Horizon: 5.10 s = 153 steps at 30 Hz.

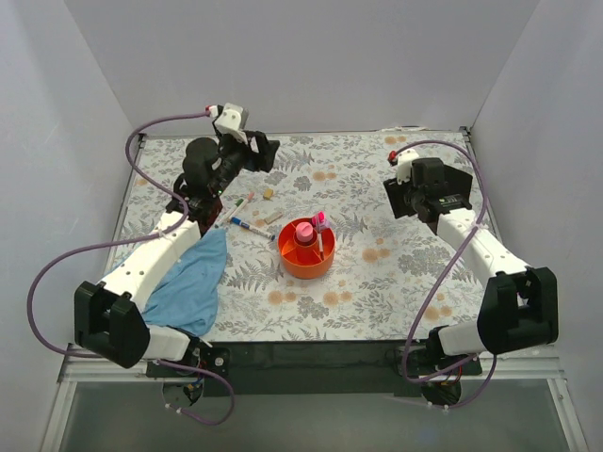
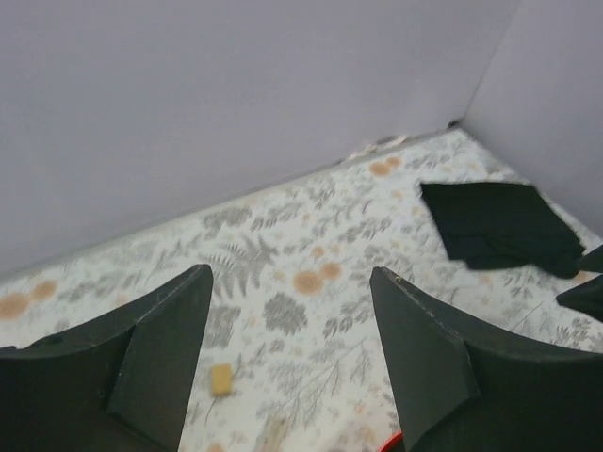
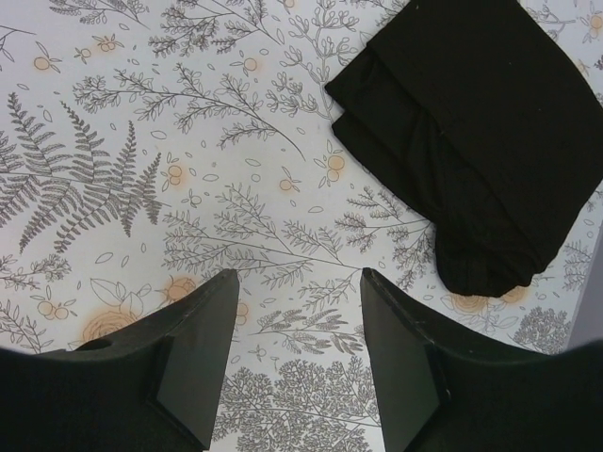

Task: Sort the stationery into containers
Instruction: Move the pen to the center of the board, then pick up the pen from the center of the board.

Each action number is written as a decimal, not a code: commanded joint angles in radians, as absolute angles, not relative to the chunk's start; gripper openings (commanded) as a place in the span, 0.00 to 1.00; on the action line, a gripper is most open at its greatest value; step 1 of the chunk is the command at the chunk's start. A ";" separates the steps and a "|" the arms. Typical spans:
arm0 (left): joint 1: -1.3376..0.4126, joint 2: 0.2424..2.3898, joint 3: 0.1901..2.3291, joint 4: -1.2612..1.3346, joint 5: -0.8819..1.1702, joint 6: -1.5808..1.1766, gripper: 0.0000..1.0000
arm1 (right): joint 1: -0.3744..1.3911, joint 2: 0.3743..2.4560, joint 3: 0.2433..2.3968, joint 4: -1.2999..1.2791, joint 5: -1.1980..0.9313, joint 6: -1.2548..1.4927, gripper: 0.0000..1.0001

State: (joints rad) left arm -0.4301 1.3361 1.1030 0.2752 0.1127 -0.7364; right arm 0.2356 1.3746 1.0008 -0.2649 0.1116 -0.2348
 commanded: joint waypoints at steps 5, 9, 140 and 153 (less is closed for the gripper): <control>-0.242 1.620 1.449 -0.480 0.169 -0.845 0.51 | 0.230 1.463 1.109 -0.369 -0.153 -0.412 0.68; -0.247 1.670 1.405 -0.569 0.146 -0.939 0.52 | 0.238 1.511 1.147 -0.443 -0.340 -0.483 0.71; -0.348 2.014 1.266 -0.617 -0.035 -0.830 0.17 | 0.186 1.634 1.080 -0.426 -0.459 -0.483 0.72; -0.371 1.766 1.115 -0.479 0.055 -0.798 0.00 | 0.184 1.617 1.140 -0.480 -0.413 -0.479 0.70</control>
